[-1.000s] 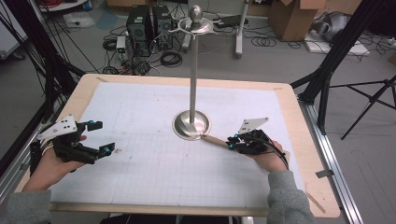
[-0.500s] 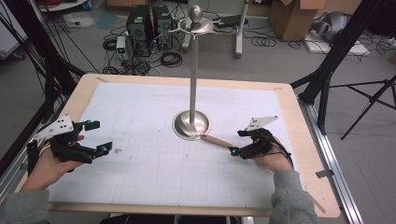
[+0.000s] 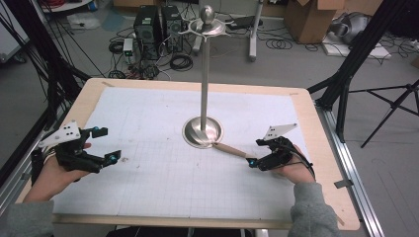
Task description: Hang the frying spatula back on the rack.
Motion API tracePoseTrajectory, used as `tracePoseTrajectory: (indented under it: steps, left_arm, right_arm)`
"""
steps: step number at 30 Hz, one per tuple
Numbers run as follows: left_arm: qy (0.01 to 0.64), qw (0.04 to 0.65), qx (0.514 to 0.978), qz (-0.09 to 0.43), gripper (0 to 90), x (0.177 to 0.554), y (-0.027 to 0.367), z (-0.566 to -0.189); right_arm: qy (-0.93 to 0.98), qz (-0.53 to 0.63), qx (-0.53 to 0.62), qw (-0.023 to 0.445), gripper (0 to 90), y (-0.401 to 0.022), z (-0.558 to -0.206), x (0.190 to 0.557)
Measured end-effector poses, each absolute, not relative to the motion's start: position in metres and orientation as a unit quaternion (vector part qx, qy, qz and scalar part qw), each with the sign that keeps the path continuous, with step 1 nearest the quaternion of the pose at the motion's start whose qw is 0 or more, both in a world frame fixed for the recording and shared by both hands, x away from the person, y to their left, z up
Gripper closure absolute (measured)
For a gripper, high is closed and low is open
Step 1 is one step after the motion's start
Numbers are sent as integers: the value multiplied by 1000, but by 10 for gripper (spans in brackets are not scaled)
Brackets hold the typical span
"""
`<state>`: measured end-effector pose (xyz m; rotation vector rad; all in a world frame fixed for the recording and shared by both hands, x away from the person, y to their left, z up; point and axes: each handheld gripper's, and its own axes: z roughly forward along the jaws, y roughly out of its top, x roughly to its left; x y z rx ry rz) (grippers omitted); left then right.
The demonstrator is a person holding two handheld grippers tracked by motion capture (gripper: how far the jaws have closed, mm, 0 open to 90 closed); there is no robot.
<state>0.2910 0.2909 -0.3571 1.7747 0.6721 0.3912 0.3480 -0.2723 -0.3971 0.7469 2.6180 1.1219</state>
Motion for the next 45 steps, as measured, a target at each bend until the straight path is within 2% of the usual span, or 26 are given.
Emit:
tracePoseTrajectory:
  steps: [9,30,45]
  left_arm:
    - [287,563,757,164,26,292,292,-360]
    - [293,556,761,160,26,295,292,-365]
    - [297,553,762,159,26,295,292,-367]
  right_arm:
    - [890,373,243,99,158,-278,-395,347]
    - [921,320,216,59,193,-283,-402,354]
    - [932,279,226,50,325,-285,-410,358]
